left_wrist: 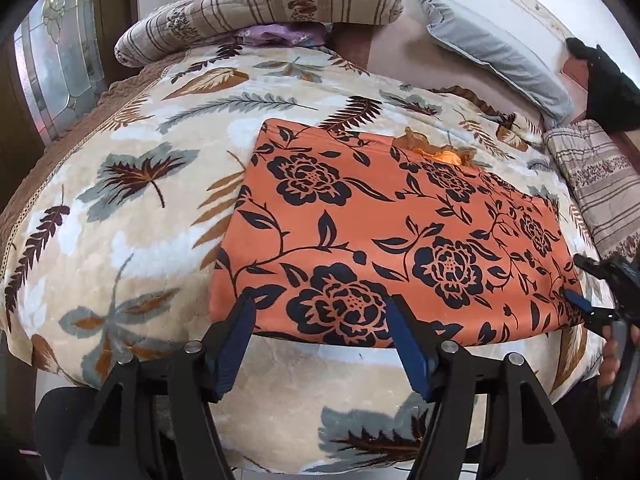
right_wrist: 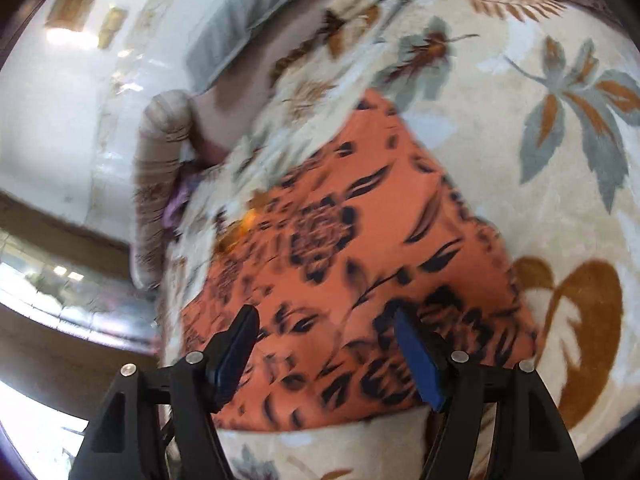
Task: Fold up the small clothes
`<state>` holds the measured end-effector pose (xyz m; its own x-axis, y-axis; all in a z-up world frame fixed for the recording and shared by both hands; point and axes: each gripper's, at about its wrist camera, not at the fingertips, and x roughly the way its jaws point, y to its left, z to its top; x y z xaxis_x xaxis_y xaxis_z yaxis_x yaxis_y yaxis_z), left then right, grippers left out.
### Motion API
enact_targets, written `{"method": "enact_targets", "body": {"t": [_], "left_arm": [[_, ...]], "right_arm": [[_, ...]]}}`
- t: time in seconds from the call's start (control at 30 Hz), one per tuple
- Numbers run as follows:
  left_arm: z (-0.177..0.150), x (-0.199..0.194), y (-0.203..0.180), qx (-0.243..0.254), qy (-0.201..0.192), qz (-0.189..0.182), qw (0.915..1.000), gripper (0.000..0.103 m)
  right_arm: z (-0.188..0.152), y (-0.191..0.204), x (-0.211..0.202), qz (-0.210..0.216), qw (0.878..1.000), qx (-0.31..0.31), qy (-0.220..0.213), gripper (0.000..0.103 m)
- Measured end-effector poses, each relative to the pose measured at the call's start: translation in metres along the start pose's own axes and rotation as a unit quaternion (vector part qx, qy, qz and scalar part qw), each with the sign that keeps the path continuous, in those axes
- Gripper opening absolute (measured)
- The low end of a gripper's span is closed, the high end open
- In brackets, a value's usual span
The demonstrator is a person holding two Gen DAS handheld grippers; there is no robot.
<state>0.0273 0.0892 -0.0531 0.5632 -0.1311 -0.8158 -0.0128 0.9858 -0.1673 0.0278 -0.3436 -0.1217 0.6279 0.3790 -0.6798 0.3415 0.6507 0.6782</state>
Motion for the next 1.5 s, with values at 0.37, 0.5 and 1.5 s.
{"method": "enact_targets", "body": {"t": [0.37, 0.5, 1.5], "left_arm": [[-0.001, 0.008, -0.001, 0.002, 0.008, 0.003, 1.0000, 0.068], [0.000, 0.013, 0.000, -0.007, 0.008, 0.000, 0.9999, 0.068], [-0.005, 0.021, -0.024, 0.011, 0.009, 0.003, 0.9999, 0.068]], "right_arm": [[0.013, -0.007, 0.003, 0.024, 0.999, 0.028, -0.001, 0.073], [-0.013, 0.003, -0.030, 0.058, 0.998, 0.017, -0.015, 0.073], [-0.001, -0.044, -0.024, 0.044, 0.993, 0.110, -0.031, 0.075]]}}
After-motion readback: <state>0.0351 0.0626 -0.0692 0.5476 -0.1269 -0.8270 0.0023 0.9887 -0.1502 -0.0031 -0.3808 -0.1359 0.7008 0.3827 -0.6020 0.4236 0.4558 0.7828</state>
